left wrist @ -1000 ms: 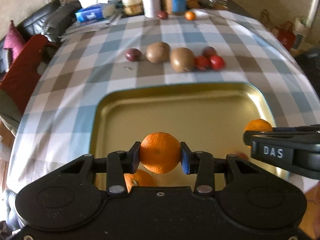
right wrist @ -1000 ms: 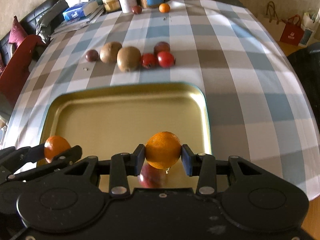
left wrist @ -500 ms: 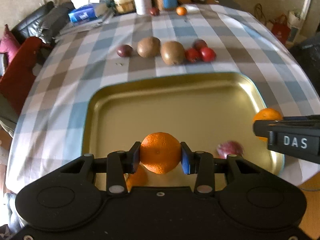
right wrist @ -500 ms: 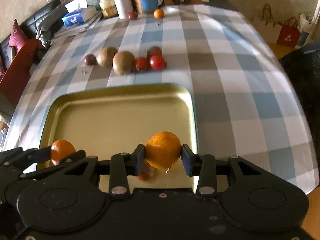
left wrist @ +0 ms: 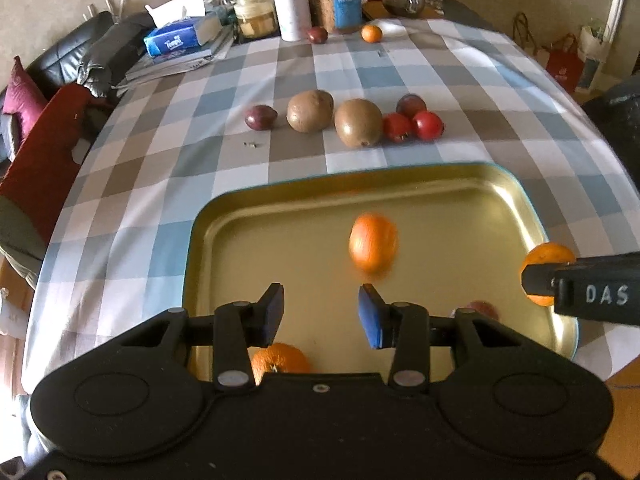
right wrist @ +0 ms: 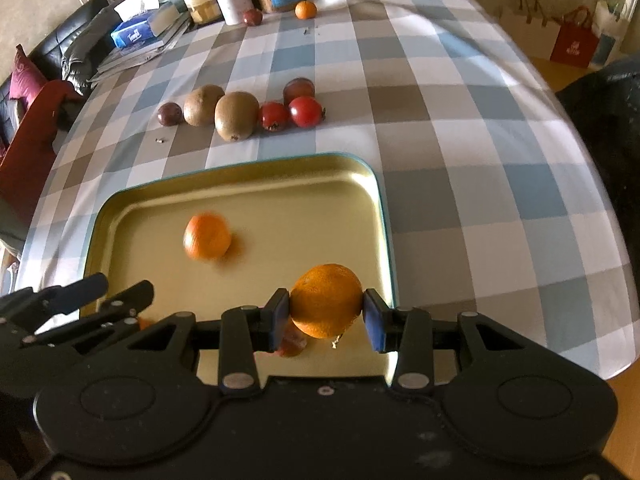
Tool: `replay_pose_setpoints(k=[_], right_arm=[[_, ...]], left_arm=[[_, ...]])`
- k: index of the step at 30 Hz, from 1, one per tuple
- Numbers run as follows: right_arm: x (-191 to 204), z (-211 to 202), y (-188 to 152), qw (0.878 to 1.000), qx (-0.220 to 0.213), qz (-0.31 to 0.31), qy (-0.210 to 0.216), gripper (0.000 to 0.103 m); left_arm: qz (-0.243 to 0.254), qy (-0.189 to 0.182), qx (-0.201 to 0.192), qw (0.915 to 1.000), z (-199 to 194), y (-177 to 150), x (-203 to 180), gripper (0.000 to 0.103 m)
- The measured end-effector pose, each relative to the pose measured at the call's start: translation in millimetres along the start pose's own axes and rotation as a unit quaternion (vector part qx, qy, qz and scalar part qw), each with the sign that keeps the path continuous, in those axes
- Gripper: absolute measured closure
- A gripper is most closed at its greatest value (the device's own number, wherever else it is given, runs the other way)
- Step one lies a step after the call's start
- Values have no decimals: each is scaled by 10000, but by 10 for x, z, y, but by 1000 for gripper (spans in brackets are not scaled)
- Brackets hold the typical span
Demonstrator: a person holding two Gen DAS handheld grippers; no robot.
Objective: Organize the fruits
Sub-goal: 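Open the left gripper over the tray while the right gripper releases its mandarin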
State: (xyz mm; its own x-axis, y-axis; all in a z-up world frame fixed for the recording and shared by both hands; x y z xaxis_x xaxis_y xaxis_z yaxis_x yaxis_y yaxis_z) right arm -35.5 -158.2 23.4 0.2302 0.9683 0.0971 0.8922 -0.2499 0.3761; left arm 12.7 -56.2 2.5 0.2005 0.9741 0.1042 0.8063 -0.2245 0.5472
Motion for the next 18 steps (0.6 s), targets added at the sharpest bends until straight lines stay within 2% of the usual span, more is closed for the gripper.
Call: replay_pose_setpoints(k=[5, 12, 18], right_arm=[[27, -56, -11, 9999, 19, -114, -36, 62], [50, -196, -14, 9996, 5, -267, -31, 62], [122, -183, -83, 9973, 308, -645, -163, 62]], left_arm=[[78, 23, 169, 9998, 23, -71, -13, 52], [227, 91, 178, 9995, -32, -102, -10, 52], [368, 170, 307, 9987, -43, -131, 15, 51]])
Point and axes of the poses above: each gripper's, at about its wrist camera, not at the fingertips, and z roughly the way its jaws point, x to its left, y to its top, the point moved 3 cm from there along z, roughly the way its jaws point, and after that the axes turned 3 degrees about -x, right-handed, at the moved point
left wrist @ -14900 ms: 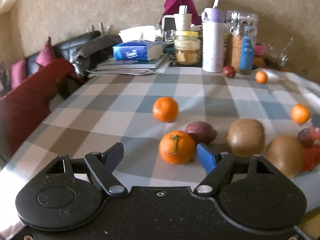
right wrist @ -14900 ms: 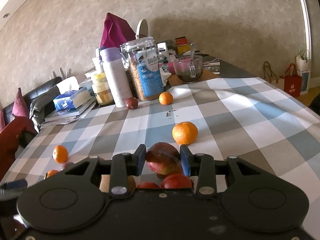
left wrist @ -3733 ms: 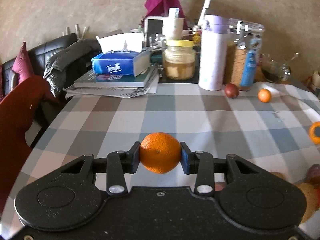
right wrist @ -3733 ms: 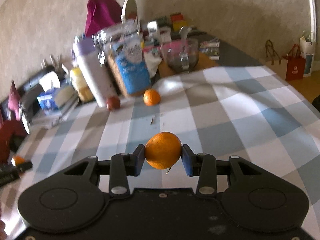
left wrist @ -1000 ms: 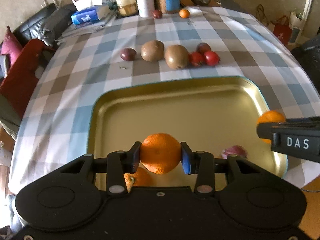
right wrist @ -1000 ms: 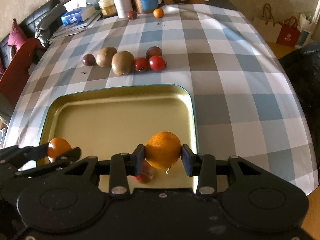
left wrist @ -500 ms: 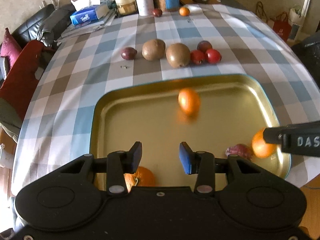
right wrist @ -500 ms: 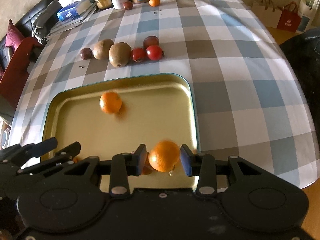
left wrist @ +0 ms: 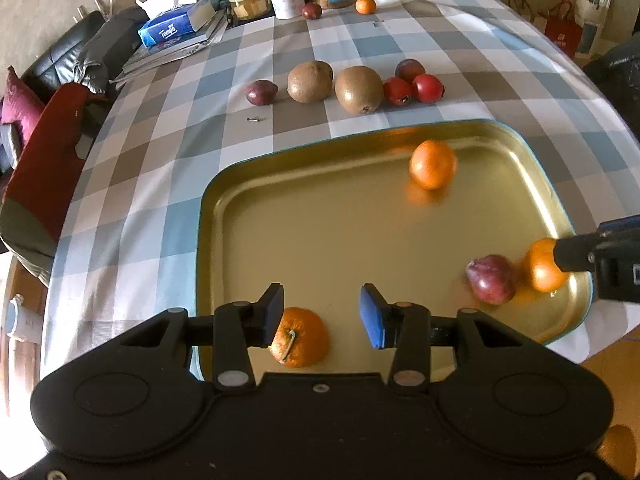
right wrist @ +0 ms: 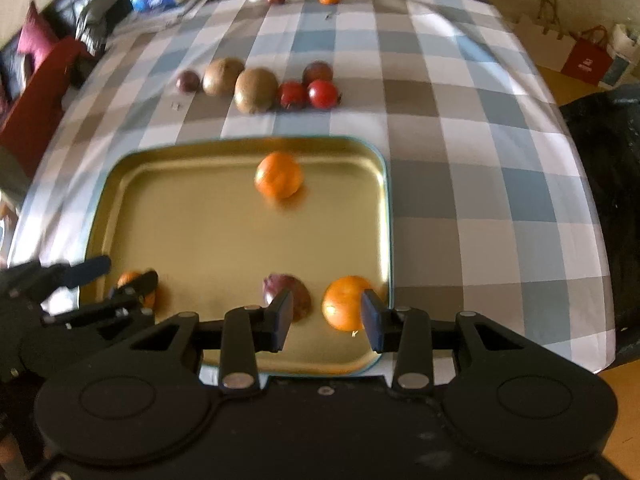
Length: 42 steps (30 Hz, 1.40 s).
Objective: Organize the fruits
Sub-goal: 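Open the left gripper over the tray while the right gripper releases its mandarin, then move both open grippers back toward the kiwis and plums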
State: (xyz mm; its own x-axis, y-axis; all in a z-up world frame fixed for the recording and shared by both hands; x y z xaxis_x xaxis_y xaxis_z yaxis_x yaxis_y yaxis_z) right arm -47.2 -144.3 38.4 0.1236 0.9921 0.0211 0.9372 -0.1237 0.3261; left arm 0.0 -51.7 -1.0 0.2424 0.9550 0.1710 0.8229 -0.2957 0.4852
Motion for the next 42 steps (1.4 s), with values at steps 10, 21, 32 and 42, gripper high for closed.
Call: replay_pose_setpoints(k=[10, 21, 32, 42], right_arm=[[83, -172, 121, 9996, -99, -235, -137, 62], [115, -351, 599, 9972, -668, 4, -328, 63], [219, 13, 736, 9980, -507, 33, -379, 63], [194, 535, 944, 9984, -410, 276, -259, 63]], left_arm=[[-9, 285, -320, 9991, -197, 206, 247, 51], [176, 745, -1210, 9897, -497, 619, 395, 49], [270, 594, -1008, 9928, -153, 679, 311, 49], [42, 231, -762, 9968, 322, 847, 328, 49]])
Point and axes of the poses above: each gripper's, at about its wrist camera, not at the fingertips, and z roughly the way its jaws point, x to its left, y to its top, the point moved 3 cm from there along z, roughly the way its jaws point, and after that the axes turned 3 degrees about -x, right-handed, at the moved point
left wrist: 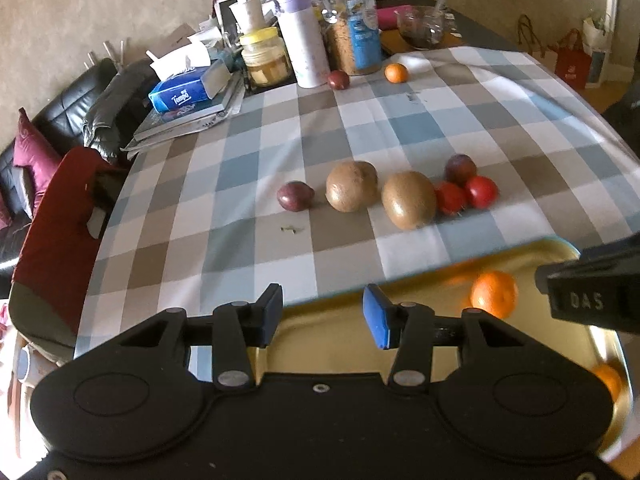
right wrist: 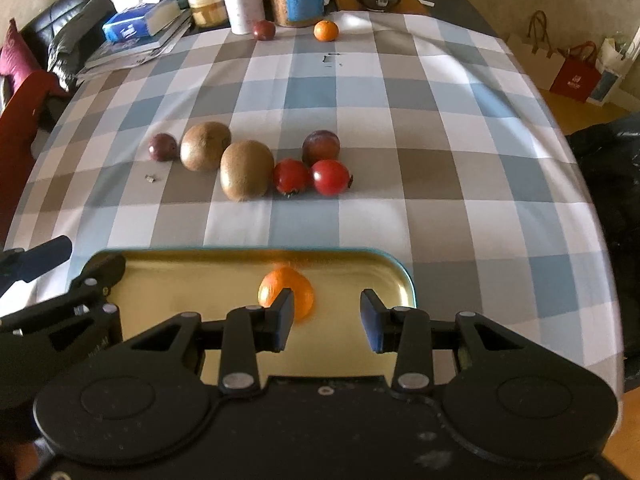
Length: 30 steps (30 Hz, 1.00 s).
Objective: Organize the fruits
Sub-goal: 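Move both open grippers back toward the kiwis and plums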
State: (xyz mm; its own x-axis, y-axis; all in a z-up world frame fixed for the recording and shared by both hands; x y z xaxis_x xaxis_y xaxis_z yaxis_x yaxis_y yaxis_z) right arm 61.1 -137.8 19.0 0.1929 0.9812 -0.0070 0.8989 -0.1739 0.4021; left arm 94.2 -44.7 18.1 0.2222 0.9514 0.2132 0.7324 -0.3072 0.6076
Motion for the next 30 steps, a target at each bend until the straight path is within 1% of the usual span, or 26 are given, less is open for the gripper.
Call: replay_pose_setpoints(k=[5, 9, 11, 14, 16, 18, 20, 22, 24, 27, 28, 30], right_arm=[[-43, 188, 182, 9993, -289, 188, 118, 63], [-72, 351, 329, 9975, -617, 273, 200, 63], [-88, 437, 388, 9965, -753, 281, 223, 63], [-152, 572, 475, 9938, -949, 469, 346, 63], [-208, 658, 518, 9904, -1105, 682, 477, 63], [-250, 719, 550, 9862, -1321, 809, 583, 63], [-286, 762, 580, 9817, -1573, 899, 581, 63], [-340, 793, 595, 9762, -1771, 1077, 641, 63], [-382, 838, 613, 9721, -1853, 1202, 788, 63], [-437, 875, 614, 9665, -1946, 1431, 865, 63], [-441, 879, 620, 9658, -1961, 1431, 907, 63], [-430, 865, 630, 9652, -2032, 1353, 938, 63]], left_arm=[[-181, 56, -150, 9997, 215, 127, 95, 49], [-359, 33, -228, 9991, 392, 221, 150, 49], [-470, -40, -267, 9985, 487, 257, 172, 49], [-599, -50, -336, 9976, 611, 299, 190, 49], [-643, -129, -358, 9972, 688, 333, 188, 49], [-791, -189, -453, 9957, 733, 357, 197, 49], [-1031, -322, -606, 9923, 763, 370, 217, 48], [-1215, -412, -621, 9898, 808, 379, 216, 47], [-1284, -487, -642, 9884, 856, 396, 195, 47], [-1089, -412, -725, 9906, 872, 420, 117, 47], [-947, -368, -813, 9915, 862, 427, 76, 47], [-607, -158, -905, 9939, 865, 453, 4, 46]])
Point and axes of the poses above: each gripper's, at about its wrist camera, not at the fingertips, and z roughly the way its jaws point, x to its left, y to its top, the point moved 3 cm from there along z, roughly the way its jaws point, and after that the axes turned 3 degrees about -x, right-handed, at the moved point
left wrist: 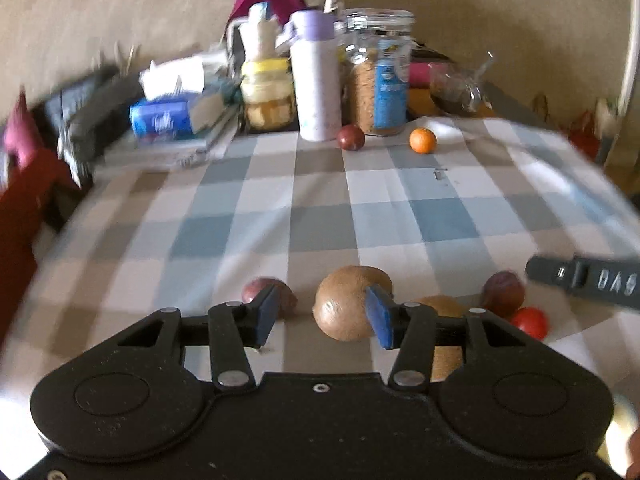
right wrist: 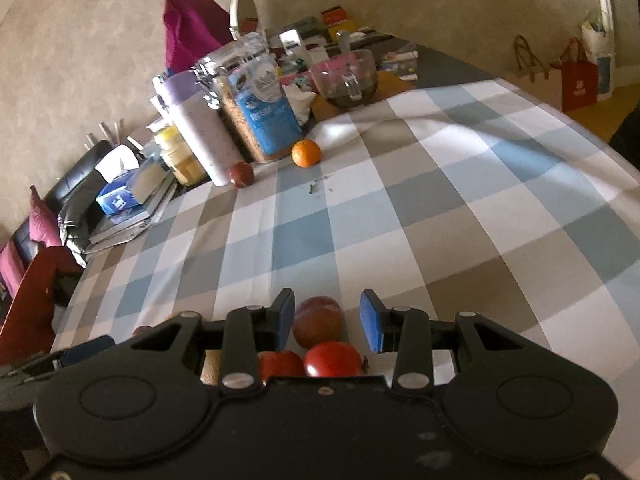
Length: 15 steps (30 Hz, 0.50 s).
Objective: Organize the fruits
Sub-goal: 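Move both open grippers back toward the kiwis and plums, then close the left gripper on a brown kiwi while the right gripper grasps a red plum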
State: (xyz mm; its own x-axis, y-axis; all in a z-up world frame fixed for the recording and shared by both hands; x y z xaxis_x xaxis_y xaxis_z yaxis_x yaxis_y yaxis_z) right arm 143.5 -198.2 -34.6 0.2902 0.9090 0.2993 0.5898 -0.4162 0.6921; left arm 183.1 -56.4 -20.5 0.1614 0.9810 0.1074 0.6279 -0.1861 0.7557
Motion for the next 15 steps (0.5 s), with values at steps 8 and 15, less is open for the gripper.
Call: replay_pose_setpoints(k=[8, 15], right_arm=[[117, -69, 45, 9973, -591, -386, -217, 63], [76, -42, -18, 9966, -763, -224, -224, 63]], left_arm=[[42, 7, -539, 9985, -13, 40, 16, 43], [-563, -251, -600, 9963, 14, 53, 195, 42]])
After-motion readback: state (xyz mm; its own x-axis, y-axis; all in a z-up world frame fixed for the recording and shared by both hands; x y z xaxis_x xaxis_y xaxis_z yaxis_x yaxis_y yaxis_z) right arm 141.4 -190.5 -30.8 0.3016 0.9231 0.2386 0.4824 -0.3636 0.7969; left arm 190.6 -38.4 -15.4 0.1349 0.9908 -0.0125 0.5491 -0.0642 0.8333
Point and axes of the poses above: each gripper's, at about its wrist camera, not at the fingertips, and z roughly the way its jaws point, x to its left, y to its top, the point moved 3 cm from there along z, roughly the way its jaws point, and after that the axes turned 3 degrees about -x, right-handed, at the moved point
